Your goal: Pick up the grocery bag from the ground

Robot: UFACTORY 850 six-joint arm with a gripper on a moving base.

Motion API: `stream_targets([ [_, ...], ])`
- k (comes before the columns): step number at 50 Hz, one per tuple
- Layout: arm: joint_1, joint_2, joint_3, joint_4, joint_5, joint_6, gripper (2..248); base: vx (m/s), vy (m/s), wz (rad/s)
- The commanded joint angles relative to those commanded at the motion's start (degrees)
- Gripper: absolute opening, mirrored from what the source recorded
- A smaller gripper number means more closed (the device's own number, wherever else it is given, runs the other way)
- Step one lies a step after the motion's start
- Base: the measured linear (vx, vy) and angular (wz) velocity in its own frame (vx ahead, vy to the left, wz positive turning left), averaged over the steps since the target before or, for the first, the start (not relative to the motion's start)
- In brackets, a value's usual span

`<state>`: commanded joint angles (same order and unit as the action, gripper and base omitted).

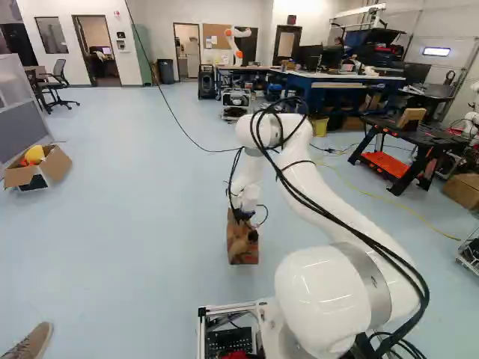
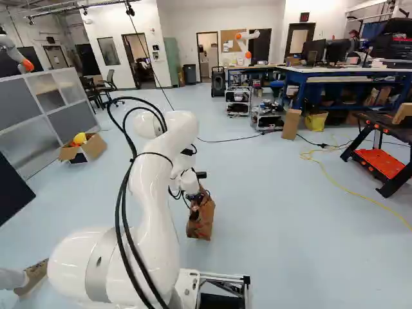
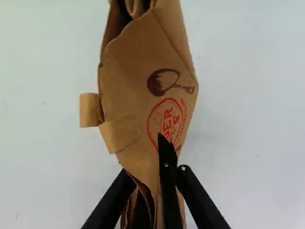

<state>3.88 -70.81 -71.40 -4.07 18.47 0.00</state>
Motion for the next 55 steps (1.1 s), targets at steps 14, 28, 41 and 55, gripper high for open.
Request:
stream_targets([
  [14, 0.0, 5.5, 4.4, 0.0, 0.0, 0.0, 21, 0.000, 0.000, 0.000],
  [28, 0.0, 11.0, 8.4, 0.0, 0.0, 0.0, 21, 0.000, 0.000, 0.000],
  [41, 0.0, 16.2, 12.0, 0.0, 0.0, 0.0, 21, 0.000, 0.000, 0.000],
  [55, 0.0, 21.6, 15.5, 0.0, 0.0, 0.0, 21, 0.000, 0.000, 0.000],
])
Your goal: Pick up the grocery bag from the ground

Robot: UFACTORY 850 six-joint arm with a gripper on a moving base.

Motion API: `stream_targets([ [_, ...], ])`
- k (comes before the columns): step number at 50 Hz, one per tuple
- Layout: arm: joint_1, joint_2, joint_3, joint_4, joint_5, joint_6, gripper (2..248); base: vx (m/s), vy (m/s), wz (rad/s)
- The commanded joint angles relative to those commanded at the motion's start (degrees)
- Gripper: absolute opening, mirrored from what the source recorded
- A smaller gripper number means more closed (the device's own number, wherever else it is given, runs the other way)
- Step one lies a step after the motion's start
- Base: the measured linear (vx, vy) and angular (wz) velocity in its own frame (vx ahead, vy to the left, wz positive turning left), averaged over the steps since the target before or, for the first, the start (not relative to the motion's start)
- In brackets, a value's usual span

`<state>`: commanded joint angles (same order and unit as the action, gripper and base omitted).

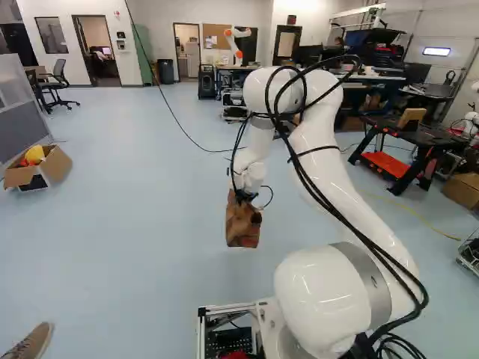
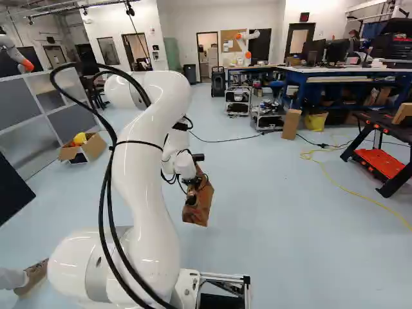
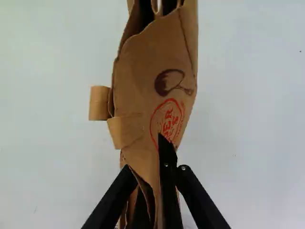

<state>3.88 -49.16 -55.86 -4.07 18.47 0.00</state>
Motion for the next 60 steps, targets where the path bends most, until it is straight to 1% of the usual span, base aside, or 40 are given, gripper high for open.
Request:
stream_targets([
  [30, 0.0, 11.8, 6.8, 0.0, 0.0, 0.0, 21, 0.000, 0.000, 0.000],
  [60, 0.0, 23.4, 12.3, 0.0, 0.0, 0.0, 21, 0.000, 0.000, 0.000],
])
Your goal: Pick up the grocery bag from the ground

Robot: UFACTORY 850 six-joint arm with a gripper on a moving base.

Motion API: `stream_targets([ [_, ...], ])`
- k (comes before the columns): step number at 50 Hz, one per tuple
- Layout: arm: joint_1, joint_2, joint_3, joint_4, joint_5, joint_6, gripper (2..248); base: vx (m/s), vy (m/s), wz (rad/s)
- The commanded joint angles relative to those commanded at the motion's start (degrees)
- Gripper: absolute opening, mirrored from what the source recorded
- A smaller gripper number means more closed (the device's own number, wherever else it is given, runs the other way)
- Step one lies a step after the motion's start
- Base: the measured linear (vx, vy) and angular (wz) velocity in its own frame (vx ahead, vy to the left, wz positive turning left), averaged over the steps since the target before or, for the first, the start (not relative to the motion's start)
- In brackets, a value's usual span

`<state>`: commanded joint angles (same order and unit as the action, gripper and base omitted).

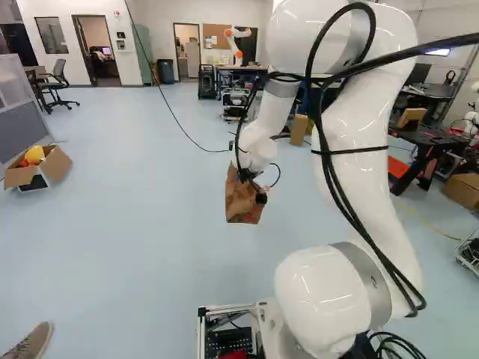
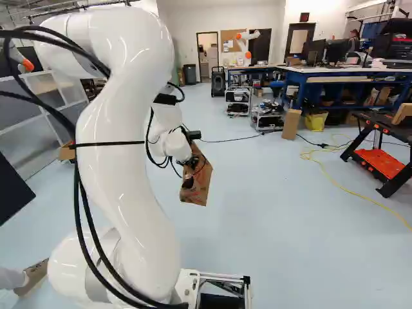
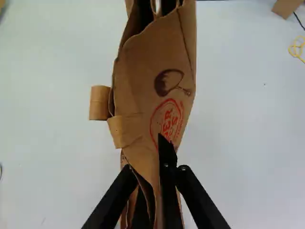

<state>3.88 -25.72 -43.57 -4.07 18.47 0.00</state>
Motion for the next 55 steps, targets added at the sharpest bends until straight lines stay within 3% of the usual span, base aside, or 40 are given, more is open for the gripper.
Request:
stream_targets([
  [11, 0.0, 3.5, 1.4, 0.0, 0.0, 0.0, 21, 0.000, 0.000, 0.000],
  [36, -0.1, 4.8, 2.4, 0.1, 0.7, 0.0, 21, 0.000, 0.000, 0.000],
  [55, -0.4, 7.9, 5.4, 0.4, 3.3, 0.0, 21, 0.000, 0.000, 0.000],
])
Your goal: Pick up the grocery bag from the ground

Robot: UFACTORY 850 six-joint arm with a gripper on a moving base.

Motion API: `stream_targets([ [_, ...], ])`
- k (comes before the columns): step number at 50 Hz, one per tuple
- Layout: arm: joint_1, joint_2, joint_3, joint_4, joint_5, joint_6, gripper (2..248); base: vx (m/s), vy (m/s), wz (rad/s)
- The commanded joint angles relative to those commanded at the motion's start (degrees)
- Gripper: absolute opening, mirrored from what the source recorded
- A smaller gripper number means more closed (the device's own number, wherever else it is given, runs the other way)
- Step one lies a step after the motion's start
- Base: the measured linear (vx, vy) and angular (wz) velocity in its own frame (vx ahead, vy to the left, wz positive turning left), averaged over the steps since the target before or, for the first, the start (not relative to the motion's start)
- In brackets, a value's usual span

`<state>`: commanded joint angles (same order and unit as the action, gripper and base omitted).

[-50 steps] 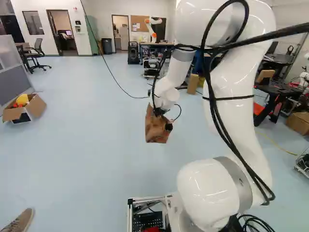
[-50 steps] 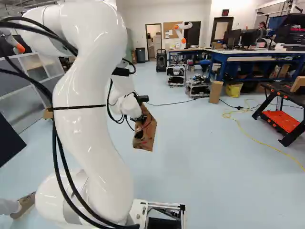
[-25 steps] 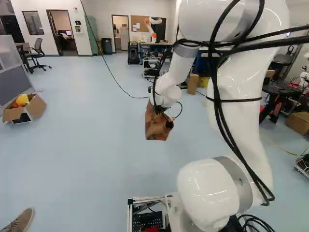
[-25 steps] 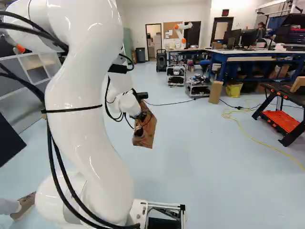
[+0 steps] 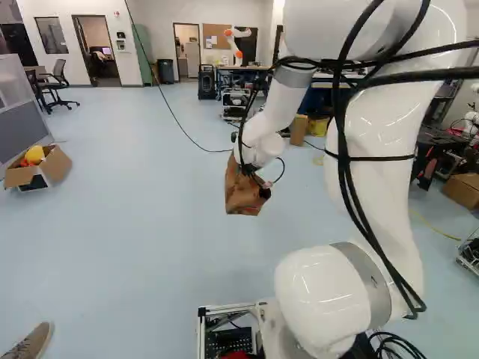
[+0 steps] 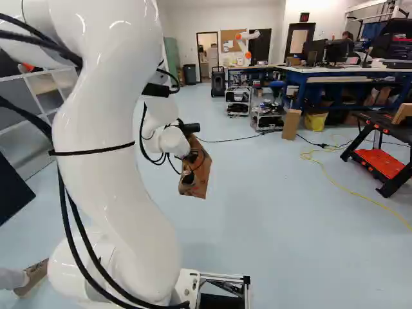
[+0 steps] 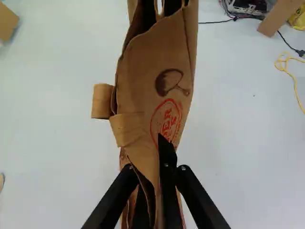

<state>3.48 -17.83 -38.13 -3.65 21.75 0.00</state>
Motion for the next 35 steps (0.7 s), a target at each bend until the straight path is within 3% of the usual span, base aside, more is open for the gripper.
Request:
stream_targets([
  [35, -1.2, 11.8, 11.5, 1.3, 9.8, 0.0, 21, 0.000, 0.000, 0.000],
])
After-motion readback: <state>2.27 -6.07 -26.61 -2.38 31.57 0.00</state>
